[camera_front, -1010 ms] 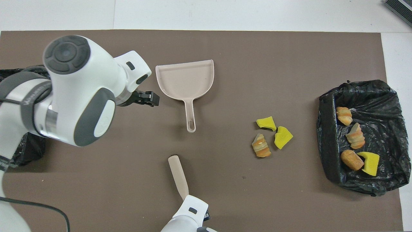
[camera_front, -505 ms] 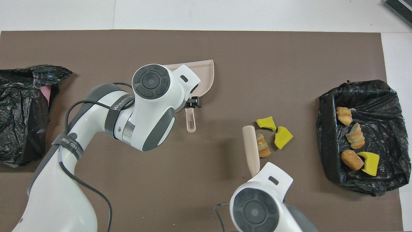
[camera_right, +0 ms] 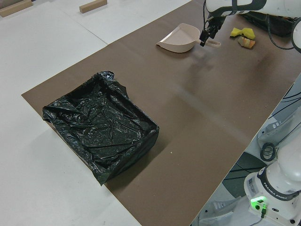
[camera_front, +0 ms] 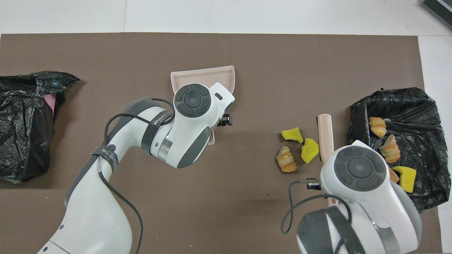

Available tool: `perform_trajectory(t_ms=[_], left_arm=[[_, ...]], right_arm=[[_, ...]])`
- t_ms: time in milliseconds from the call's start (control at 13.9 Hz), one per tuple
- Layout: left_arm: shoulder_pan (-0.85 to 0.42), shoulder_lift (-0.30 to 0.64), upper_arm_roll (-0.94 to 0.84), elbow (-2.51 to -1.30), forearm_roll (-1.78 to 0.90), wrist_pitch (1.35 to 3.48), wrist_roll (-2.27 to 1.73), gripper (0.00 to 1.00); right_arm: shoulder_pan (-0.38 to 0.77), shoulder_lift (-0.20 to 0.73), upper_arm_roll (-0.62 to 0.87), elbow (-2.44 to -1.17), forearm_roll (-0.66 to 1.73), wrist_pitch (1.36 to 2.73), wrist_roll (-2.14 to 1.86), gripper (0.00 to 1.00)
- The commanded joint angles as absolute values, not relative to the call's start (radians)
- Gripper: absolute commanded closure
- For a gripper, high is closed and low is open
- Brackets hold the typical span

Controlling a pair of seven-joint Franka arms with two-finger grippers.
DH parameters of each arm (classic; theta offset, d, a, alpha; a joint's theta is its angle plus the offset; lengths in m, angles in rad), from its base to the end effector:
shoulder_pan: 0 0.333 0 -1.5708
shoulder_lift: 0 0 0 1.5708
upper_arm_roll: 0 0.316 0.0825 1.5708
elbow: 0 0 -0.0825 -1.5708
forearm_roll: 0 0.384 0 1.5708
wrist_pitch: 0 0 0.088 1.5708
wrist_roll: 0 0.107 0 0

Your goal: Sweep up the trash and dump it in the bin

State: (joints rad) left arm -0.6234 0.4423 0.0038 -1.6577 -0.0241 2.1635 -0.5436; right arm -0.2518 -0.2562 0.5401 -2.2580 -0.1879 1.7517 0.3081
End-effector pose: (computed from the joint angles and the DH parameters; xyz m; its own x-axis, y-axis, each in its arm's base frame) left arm 0.5509 -0.3945 0.3594 0.9971 -0.0624 0.0443 -0.0646 -0.9967 0.0492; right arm 0.4306 0.1175 0.4358 0.9826 -0.0277 -0.1838 0.0423 -0.9295 0.3664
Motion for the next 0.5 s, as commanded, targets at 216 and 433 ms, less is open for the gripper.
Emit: perform_trajectory(t_ms=[216, 433], left_arm=[[-0.641, 0.431, 0.021, -1.683, -0.017, 2.160, -0.549, 1.00], [-0.618, 0.401, 0.031, -1.674, -0.015, 2.134, -0.532, 1.00]], right_arm=[[-0.256, -0.169, 0.561, -2.345, -0.275, 1.866, 0.319, 1.00], [-0.209, -0.103, 0.566, -2.344, -0.259, 1.905, 0.343, 1.00]])
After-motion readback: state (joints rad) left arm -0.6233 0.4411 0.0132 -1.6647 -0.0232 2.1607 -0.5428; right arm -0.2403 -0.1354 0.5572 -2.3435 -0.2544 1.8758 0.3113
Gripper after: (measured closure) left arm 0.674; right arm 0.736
